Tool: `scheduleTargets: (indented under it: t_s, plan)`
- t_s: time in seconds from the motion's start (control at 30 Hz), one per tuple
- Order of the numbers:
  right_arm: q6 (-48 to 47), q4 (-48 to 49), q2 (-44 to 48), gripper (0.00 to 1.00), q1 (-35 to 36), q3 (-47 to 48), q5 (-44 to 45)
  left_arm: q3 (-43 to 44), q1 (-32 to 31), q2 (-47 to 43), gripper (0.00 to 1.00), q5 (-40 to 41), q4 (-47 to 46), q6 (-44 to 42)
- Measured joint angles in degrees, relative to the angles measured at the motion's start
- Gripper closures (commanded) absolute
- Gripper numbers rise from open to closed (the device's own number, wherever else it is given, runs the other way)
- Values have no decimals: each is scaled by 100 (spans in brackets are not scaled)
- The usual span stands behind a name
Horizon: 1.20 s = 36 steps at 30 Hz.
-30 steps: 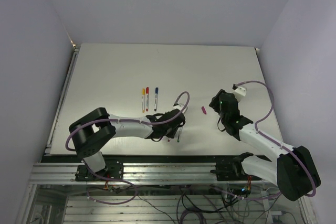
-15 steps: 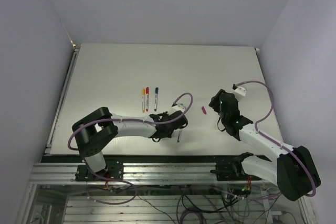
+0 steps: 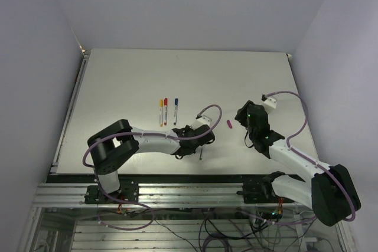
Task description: Insert the pens into the pen caps
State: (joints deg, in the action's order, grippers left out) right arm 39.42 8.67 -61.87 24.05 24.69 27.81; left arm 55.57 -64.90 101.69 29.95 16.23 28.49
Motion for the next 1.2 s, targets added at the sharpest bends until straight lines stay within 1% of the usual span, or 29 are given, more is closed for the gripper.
scheduleTargets:
  t_s: [0.13,0.2,0.37,0.5,0.6,0.67,0.7,0.8,0.87,1.0,1.2]
  plan:
    - [22,0,13,48,0,0,0,-2,-7,4,93,9,-9,0]
    - [24,2,13,50,0,0,-2,-2,-7,4,93,7,-11,-2]
    - [-22,4,-39,65,0,2,-46,-85,15,-59,93,-50,-116,-26]
    - [-136,-57,-393,75,-11,107,-160,-321,181,-315,93,-442,-358,-44]
    - [-245,-195,-769,78,-11,308,-289,-529,321,-584,93,-815,-374,-48]
    - [-315,-271,-973,77,-13,420,-380,-570,400,-717,93,-981,-289,-83]
    - [-358,-297,-1069,75,-15,468,-450,-570,417,-787,93,-1032,-273,-107]
    - [-505,-332,-1296,63,-17,568,-678,-542,437,-1005,93,-1121,-254,-170]
    - [-636,-380,-1462,58,-17,667,-841,-490,463,-1169,93,-1178,-260,-201]
    - [-800,-393,-1753,56,-22,822,-1091,-452,575,-1458,93,-1425,-404,-212]
    - [-883,-413,-2046,55,-22,863,-1349,-741,1056,-1770,93,-2085,-968,-101]
